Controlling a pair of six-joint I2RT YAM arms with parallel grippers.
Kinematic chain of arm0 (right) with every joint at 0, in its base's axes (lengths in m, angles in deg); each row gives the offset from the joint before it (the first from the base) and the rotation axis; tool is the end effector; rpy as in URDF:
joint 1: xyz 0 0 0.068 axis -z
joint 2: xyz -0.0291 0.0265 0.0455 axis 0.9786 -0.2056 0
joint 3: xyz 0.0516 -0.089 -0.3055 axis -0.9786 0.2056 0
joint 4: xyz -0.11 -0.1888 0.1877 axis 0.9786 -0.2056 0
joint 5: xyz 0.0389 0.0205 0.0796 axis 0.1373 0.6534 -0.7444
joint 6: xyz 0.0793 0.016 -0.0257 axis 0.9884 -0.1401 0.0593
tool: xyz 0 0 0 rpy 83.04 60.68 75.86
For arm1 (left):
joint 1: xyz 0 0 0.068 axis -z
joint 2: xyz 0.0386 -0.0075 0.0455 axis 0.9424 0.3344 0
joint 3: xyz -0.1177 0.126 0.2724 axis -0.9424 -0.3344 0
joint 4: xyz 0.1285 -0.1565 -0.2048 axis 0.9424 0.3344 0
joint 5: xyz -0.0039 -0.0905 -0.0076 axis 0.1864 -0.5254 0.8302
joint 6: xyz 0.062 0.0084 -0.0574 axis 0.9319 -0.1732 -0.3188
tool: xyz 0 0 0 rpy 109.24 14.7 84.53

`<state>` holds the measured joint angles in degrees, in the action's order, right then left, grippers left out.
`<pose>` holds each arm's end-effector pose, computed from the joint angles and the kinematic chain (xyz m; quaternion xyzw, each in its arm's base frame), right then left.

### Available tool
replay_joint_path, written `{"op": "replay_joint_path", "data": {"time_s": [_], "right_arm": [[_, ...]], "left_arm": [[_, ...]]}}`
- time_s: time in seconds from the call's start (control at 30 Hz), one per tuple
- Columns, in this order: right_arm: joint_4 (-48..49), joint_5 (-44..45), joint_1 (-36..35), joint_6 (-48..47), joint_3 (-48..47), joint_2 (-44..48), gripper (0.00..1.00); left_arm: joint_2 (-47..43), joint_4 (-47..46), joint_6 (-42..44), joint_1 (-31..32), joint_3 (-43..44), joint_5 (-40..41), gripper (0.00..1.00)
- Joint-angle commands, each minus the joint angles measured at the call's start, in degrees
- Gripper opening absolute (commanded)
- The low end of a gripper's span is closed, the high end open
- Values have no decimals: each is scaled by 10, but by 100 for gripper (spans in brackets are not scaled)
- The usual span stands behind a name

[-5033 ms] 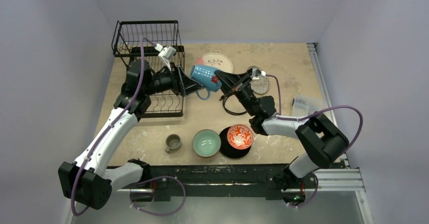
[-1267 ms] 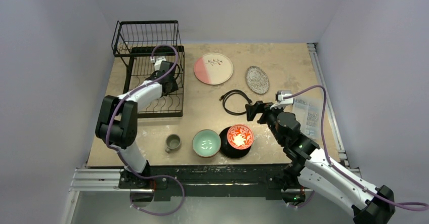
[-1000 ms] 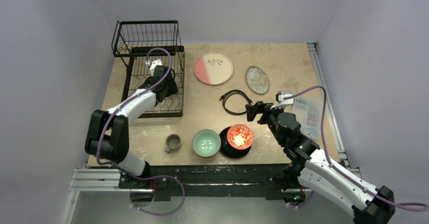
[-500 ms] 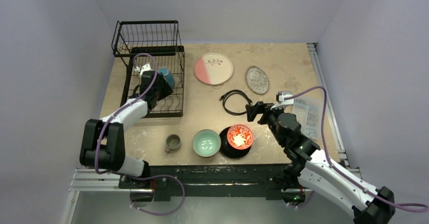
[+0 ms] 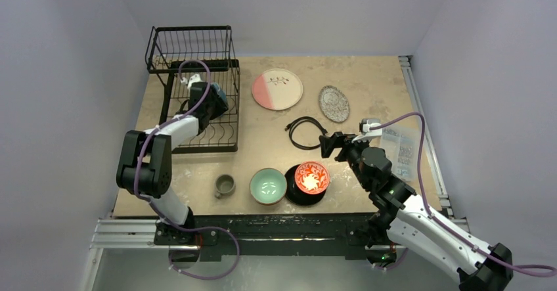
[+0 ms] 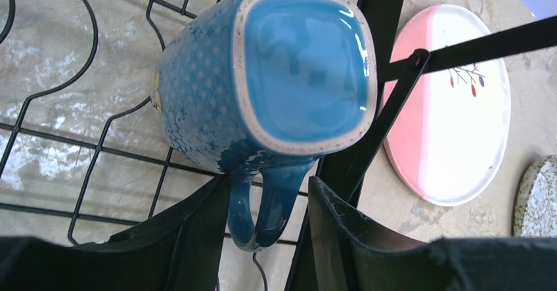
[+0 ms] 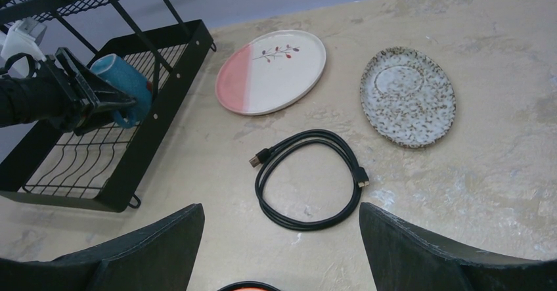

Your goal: Load the mixed dishes into the dish rack

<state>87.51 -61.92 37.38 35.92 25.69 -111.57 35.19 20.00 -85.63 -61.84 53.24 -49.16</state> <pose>0.1591 0.0988 0.2804 0.0171 0.7501 0.2140 0.6255 0.4089 -0.0542 0.2048 -0.2632 0.8496 -0.1450 0.4334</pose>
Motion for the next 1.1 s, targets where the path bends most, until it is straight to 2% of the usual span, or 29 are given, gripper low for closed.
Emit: {"op": "replay_joint_path", "data": {"time_s": [0.0,0.2,0.3,0.53,0.8,0.97,1.07], "right_arm": [[26,4,0,-6,5,-4,88],[31,3,0,-8,5,-11,88],[34,3,0,-9,4,-17,88],[36,1,0,-10,3,-26,88],[34,1,0,-10,4,-22,88],[34,0,0,-10,5,-19,88],[36,-1,0,-8,6,-18,88]], "left_arm": [[21,-51,-10,-7,39,13,46],[54,-67,-14,-10,64,27,47],[42,-76,-16,-11,52,32,48],[-49,-151,-25,-11,-63,30,60],[-128,-194,-104,-27,-170,30,67],[-104,-316,-212,-85,-214,-83,67],[-60,-387,-272,-108,-215,-117,67]]}}
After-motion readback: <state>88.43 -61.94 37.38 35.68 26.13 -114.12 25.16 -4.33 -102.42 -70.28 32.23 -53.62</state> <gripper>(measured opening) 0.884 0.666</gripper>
